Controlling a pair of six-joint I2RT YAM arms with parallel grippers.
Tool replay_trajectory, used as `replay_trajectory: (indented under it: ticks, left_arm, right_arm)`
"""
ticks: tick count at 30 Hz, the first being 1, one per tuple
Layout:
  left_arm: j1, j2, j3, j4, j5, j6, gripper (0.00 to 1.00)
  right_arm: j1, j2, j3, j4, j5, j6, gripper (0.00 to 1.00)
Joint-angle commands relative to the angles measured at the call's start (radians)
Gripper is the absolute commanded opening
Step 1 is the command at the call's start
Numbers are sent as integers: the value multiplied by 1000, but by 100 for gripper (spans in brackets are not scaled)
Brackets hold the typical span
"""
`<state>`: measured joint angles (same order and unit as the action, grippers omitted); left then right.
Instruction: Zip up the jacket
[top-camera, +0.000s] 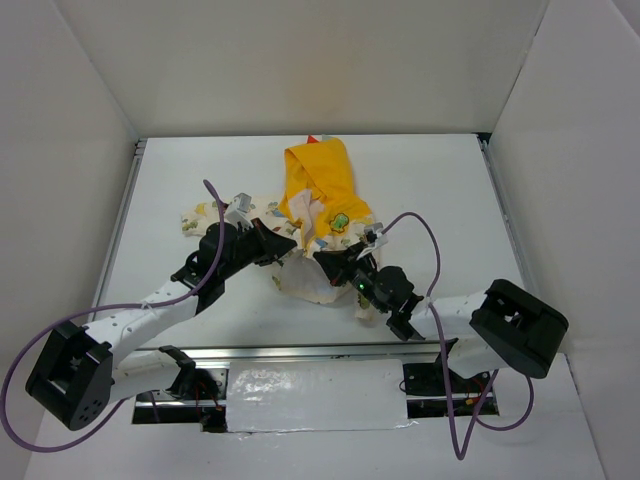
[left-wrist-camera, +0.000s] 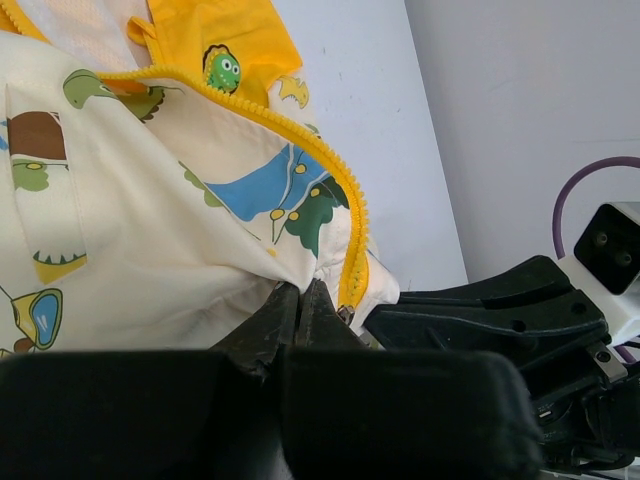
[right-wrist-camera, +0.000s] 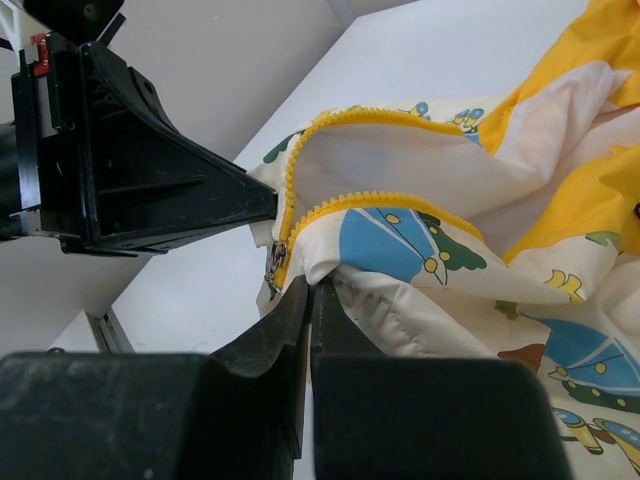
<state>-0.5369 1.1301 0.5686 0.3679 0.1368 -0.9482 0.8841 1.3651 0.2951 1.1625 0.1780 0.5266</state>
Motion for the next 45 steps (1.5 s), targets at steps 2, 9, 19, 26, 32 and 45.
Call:
replay_trajectory:
  ticks: [2, 9, 19, 26, 32, 45]
  left_arm:
    - [3, -1, 7, 59, 21, 3, 0]
    - [2, -15, 4, 51, 18, 8, 0]
    - [2, -6, -9, 59, 26, 14, 0]
    - [2, -6, -12, 51, 23, 26, 0]
    - [2, -4, -12, 42, 20, 32, 0]
    - [2, -3, -6, 39, 23, 39, 0]
  right_arm:
    - [9, 8, 44, 23, 28, -13, 0]
    - [7, 15, 50, 19, 40, -19, 0]
    - [-2, 2, 56, 3, 41, -31, 0]
    - [-2, -12, 52, -3, 38, -37, 0]
    - [-4, -12, 53, -9, 37, -40, 0]
    - [-7, -26, 53, -21, 37, -51, 0]
